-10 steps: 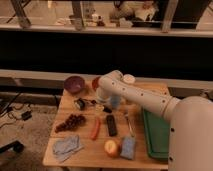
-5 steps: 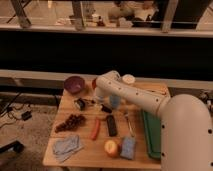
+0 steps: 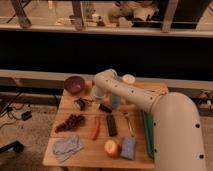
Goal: Place brush in table surface
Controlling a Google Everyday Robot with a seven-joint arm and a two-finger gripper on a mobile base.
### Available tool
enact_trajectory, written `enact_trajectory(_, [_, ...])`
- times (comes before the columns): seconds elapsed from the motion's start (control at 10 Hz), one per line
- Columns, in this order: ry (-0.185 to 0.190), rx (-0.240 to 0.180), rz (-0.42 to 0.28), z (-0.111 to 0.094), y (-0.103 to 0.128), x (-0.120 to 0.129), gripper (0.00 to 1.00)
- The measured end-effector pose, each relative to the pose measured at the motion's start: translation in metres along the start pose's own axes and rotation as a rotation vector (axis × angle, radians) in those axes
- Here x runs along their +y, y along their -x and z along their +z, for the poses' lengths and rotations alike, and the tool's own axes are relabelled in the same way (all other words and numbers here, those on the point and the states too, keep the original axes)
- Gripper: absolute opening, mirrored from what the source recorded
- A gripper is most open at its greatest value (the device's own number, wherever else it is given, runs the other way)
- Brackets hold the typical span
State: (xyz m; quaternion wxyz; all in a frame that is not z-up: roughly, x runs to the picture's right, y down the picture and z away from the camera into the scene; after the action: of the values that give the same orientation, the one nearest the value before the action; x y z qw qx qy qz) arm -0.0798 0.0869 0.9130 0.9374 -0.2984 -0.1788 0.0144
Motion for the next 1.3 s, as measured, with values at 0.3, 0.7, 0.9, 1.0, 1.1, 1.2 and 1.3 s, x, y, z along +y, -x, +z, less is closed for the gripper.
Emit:
enact_trajectory(0.3, [0.035, 0.005, 0.017, 0.011, -0.005, -0.003, 0.8])
enact_trajectory(0.7, [0.067, 0.004, 0.043, 0.015, -0.013, -0.01, 0.8])
enact_trajectory(0.9, [0.058, -0.006, 0.049, 0.012, -0.014, -0.014, 0.8])
enact_trajectory(1.0, [0.054, -0.012, 0.054, 0.01, -0.015, -0.015, 0.8])
enact_trajectory(1.1, [0.055, -0.016, 0.058, 0.011, -0.015, -0.014, 0.8])
enact_trajectory(1.2, [0.058, -0.021, 0.061, 0.013, -0.016, -0.013, 0.8])
enact_trajectory(1.3, [0.063, -0.023, 0.062, 0.015, -0.016, -0.011, 0.8])
